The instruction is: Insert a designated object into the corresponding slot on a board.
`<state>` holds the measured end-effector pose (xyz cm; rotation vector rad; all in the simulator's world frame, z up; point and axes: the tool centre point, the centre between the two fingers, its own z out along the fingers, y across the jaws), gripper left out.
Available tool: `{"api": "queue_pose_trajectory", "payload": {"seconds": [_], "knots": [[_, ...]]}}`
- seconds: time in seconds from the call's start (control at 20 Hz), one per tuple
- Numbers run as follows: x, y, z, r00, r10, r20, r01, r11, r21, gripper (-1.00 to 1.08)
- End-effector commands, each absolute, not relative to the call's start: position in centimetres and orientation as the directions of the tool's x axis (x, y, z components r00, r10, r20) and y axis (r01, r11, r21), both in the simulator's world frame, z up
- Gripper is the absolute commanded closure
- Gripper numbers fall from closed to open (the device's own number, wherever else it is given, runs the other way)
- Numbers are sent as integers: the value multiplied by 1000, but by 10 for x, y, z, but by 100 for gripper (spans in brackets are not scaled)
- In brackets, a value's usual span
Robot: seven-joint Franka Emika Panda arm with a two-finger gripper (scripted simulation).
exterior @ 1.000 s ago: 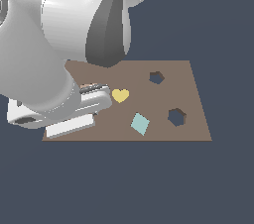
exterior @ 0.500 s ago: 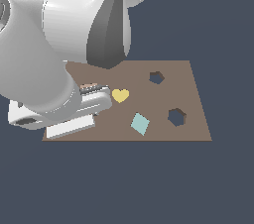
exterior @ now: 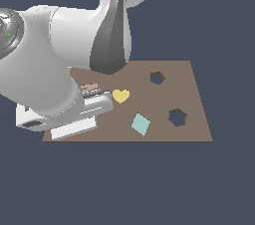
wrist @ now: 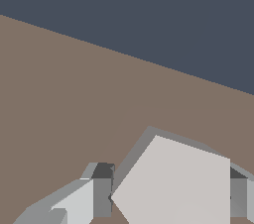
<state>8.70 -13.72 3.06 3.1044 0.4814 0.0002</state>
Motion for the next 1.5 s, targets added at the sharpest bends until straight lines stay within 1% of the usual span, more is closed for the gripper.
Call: {"api": "queue_pose_trajectory", "payload": {"seconds": [0.0,0.45,0.7,1.1,1.45], "knots": [[87,-137,30,953,303,0,303,-953,0,108],[87,-136,31,952,306,0,306,-952,0,108],[84,-123,31,940,340,0,340,-940,0,108],[70,-72,33,885,466,0,466,-885,0,108],[38,-7,35,780,625,0,625,-780,0,108]]}}
